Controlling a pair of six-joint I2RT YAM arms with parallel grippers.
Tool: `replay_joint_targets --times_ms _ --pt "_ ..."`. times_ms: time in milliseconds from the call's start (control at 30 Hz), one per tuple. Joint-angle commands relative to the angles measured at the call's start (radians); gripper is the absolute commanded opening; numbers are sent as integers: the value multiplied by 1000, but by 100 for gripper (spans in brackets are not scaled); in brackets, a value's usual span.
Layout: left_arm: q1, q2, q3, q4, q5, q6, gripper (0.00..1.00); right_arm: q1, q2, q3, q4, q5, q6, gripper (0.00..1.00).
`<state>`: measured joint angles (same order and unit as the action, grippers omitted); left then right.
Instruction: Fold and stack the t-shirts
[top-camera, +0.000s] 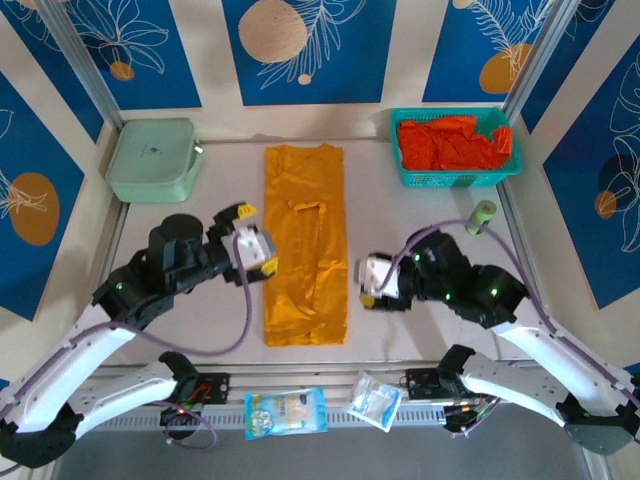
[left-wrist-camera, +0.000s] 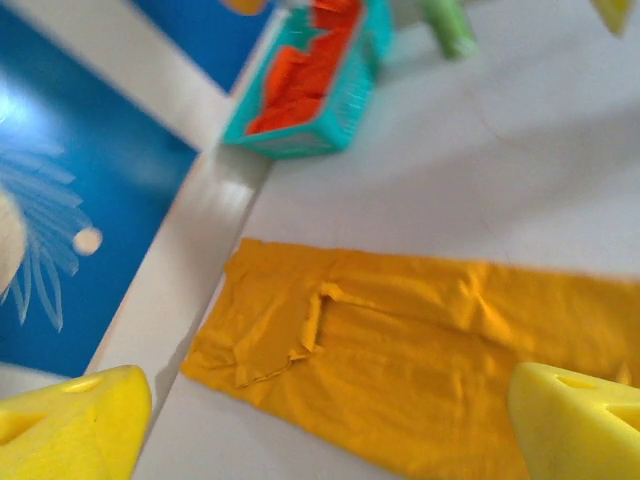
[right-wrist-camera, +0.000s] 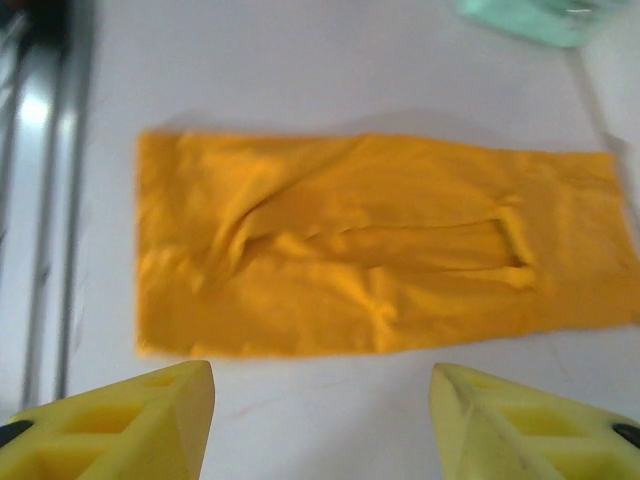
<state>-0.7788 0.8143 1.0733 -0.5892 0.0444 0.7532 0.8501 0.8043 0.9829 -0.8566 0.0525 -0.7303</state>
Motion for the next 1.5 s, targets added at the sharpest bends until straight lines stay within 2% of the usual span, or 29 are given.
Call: replay_joint_targets --times_ms 0,67,167,333,467,667,833,967,1400,1467 --pt "-11 -32 -53 -181 159 348 93 35 -23 -45 -128 -6 -268 60" --pt "-27 -23 -56 -277 171 359 99 59 -4 -90 -140 0 -292 60" --pt "-93 -26 -116 -315 129 374 99 136 35 -165 -105 10 -297 59" --pt "-172 -1 -234 -287 94 344 99 262 180 -235 23 62 -232 57" --pt "-232 29 -311 -255 52 350 99 314 312 -251 105 113 -227 56" --pt "-243 56 -367 -241 64 341 100 332 493 -221 184 139 -250 52" --pt "-244 28 -403 -259 64 340 96 325 588 -203 218 138 -273 48" --pt "-246 21 -422 -283 55 341 92 314 620 -188 226 139 -279 47" --pt "-252 30 -457 -238 69 350 93 305 634 -178 211 111 -285 44" --pt "-255 47 -460 -224 72 360 91 302 652 -177 225 111 -281 43"
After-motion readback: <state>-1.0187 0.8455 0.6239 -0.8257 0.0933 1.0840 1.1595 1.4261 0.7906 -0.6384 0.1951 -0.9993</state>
